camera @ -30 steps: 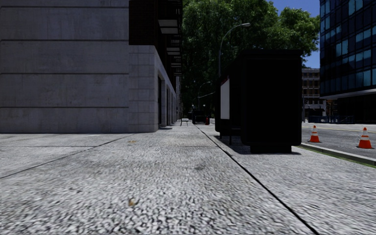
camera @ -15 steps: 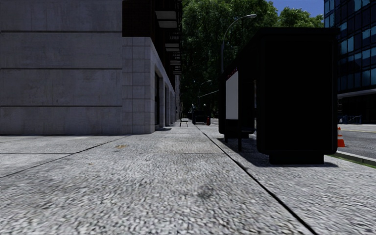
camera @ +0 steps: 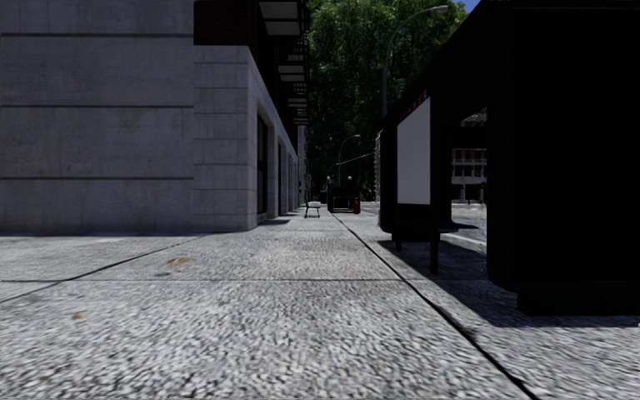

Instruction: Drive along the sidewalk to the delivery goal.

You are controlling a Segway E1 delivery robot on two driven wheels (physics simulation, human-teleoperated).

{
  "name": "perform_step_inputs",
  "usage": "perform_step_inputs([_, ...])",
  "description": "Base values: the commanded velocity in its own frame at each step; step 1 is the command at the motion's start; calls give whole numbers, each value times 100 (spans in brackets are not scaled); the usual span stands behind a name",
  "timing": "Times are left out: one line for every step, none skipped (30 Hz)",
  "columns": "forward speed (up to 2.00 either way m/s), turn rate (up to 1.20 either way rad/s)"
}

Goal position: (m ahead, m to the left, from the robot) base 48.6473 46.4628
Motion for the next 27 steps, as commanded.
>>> perform_step_inputs([200,0])
perform_step_inputs([200,0])
perform_step_inputs([200,0])
perform_step_inputs([200,0])
perform_step_inputs([200,0])
perform_step_inputs([200,0])
perform_step_inputs([200,0])
perform_step_inputs([200,0])
perform_step_inputs([200,0])
perform_step_inputs([200,0])
perform_step_inputs([200,0])
perform_step_inputs([200,0])
perform_step_inputs([200,0])
perform_step_inputs([200,0])
perform_step_inputs([200,0])
perform_step_inputs([200,0])
perform_step_inputs([200,0])
perform_step_inputs([200,0])
perform_step_inputs([200,0])
perform_step_inputs([200,0])
perform_step_inputs([200,0])
perform_step_inputs([200,0])
perform_step_inputs([200,0])
perform_step_inputs([200,0])
perform_step_inputs([200,0])
perform_step_inputs([200,0])
perform_step_inputs([200,0])
